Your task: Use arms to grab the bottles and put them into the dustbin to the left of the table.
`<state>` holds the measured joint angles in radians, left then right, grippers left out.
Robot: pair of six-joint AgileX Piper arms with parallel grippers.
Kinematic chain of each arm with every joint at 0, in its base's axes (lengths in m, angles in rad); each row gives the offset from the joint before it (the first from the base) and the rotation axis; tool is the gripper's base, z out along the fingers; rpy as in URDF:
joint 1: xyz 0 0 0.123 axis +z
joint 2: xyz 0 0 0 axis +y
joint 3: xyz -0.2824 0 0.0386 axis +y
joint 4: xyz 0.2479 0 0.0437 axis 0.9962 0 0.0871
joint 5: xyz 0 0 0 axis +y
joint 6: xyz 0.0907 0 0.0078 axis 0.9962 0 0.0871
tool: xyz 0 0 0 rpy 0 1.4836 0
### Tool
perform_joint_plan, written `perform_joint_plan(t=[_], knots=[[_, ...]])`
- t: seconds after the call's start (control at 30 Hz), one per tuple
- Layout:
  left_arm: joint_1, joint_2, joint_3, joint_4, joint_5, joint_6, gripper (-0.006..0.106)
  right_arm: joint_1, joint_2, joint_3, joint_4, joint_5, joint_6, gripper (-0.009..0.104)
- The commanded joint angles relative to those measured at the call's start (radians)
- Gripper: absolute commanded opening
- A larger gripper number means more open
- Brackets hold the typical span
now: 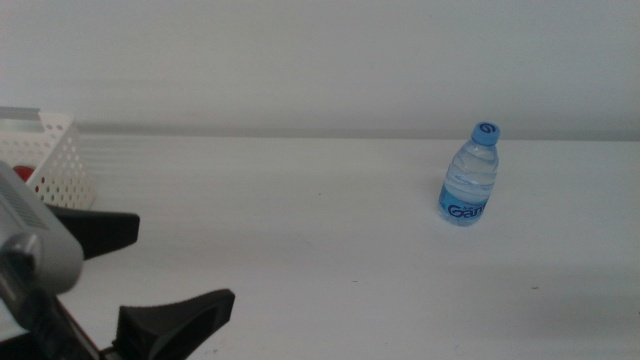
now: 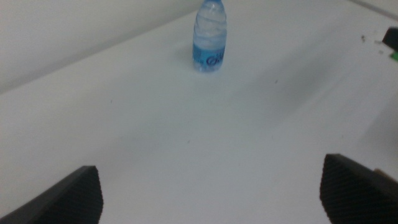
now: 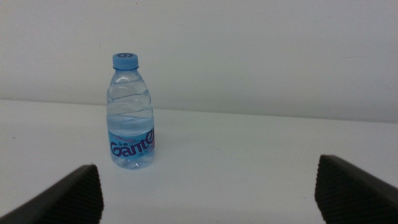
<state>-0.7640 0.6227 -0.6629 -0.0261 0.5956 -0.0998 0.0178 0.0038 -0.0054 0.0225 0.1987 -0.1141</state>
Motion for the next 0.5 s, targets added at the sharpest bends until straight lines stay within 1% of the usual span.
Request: perform_joint_plan(t=[0.0,0.1,0.2,0.37,0.47], knots=[[-0.004,-0.006,0.006,0.0,-0.048,-0.015,0.094,-0.008,-0.04,0.044,-0.008,-0.009,-0.01,0.091],[0.0,-0.006,0.006,0.004,-0.059,-0.027,0.094,-0.008,-0.04,0.044,-0.008,-0.009,-0.01,0.091],[0.029,-0.006,0.006,0.049,-0.051,-0.093,0.094,-0.008,-0.04,0.044,-0.008,-0.009,-0.01,0.091],[0.102,-0.006,0.006,0.053,-0.051,-0.079,0.094,-0.008,-0.04,0.044,-0.008,-0.009,-0.01,0.091],[0.138,-0.006,0.006,0.051,-0.054,-0.021,0.094,-0.008,-0.04,0.044,-0.008,-0.009,-0.01,0.091]])
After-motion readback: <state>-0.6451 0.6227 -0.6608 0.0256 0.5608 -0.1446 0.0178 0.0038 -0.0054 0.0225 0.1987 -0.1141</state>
